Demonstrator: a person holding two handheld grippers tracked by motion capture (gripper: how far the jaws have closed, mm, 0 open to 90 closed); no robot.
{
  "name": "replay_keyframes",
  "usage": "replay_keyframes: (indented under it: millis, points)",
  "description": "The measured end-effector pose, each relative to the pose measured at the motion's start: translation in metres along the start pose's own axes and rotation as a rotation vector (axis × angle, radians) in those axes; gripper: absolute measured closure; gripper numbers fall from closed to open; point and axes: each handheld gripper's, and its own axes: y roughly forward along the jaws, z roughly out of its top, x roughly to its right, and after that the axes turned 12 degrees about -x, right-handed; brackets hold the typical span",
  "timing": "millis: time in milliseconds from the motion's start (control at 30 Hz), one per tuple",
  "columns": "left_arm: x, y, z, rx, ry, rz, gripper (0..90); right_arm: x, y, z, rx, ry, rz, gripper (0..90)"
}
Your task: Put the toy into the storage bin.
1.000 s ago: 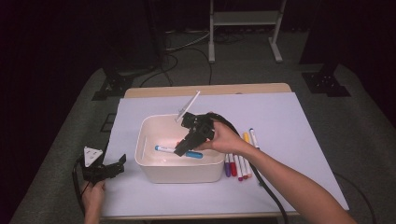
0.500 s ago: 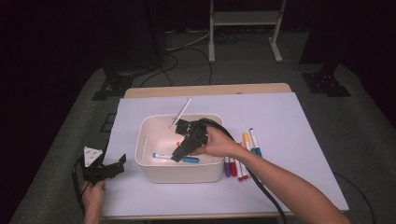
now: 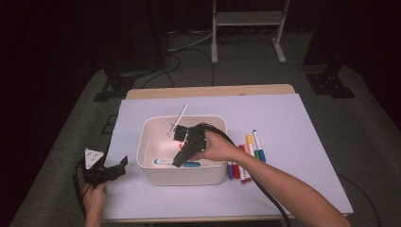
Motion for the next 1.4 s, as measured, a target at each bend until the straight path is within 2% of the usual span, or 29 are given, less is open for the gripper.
replay_keyframes:
  millis: [67, 100, 300, 533, 567, 733, 833, 867, 900, 967, 1033, 1200, 1233, 1333, 1367, 1400]
  points:
    - [0.000, 0.000, 0.000, 0.000, -0.001, 0.000, 0.0, 0.000, 0.001, 0.000, -0.003, 0.001, -0.004, 74.3]
    - [0.000, 0.000, 0.000, 0.000, -0.001, -0.001, 0.0, 0.000, 0.002, 0.001, -0.007, 0.010, -0.011, 69.2]
    - [0.000, 0.000, 0.000, 0.001, -0.003, -0.002, 0.0, 0.000, -0.002, -0.001, -0.007, 0.014, -0.026, 65.5]
    - [0.000, 0.000, 0.000, -0.002, -0.002, -0.001, 0.0, -0.006, -0.026, -0.015, 0.042, 0.028, -0.061, 59.7]
    - [0.000, 0.000, 0.000, -0.002, -0.001, 0.000, 0.0, -0.008, -0.035, -0.022, 0.065, 0.040, -0.069, 58.1]
    - [0.000, 0.000, 0.000, -0.003, -0.002, 0.000, 0.0, -0.010, -0.048, -0.034, 0.098, 0.051, -0.083, 54.8]
    - [0.000, 0.000, 0.000, -0.001, -0.001, 0.001, 0.0, -0.011, -0.063, -0.049, 0.136, 0.067, -0.098, 53.3]
    - [0.000, 0.000, 0.000, -0.001, -0.001, 0.001, 0.0, -0.011, -0.063, -0.049, 0.136, 0.067, -0.098, 53.3]
    - [0.000, 0.000, 0.000, -0.002, -0.001, 0.001, 0.0, -0.011, -0.069, -0.058, 0.153, 0.080, -0.107, 52.7]
    - [0.000, 0.000, 0.000, -0.001, -0.001, 0.001, 0.0, -0.011, -0.072, -0.061, 0.161, 0.083, -0.112, 52.6]
    - [0.000, 0.000, 0.000, -0.001, -0.001, 0.002, 0.0, -0.011, -0.082, -0.077, 0.187, 0.109, -0.124, 52.5]
    - [0.000, 0.000, 0.000, -0.005, 0.001, 0.002, 0.0, -0.011, -0.092, -0.094, 0.214, 0.130, -0.141, 52.5]
    - [0.000, 0.000, 0.000, -0.004, 0.001, 0.003, 0.0, -0.011, -0.098, -0.103, 0.225, 0.142, -0.148, 52.5]
    - [0.000, 0.000, 0.000, -0.004, 0.002, 0.003, 0.0, -0.011, -0.101, -0.111, 0.237, 0.155, -0.157, 52.5]
    - [0.000, 0.000, 0.000, -0.003, 0.002, 0.004, 0.0, -0.010, -0.104, -0.120, 0.243, 0.168, -0.166, 52.5]
    - [0.000, 0.000, 0.000, -0.003, 0.002, 0.004, 0.0, -0.010, -0.104, -0.120, 0.243, 0.168, -0.166, 52.5]
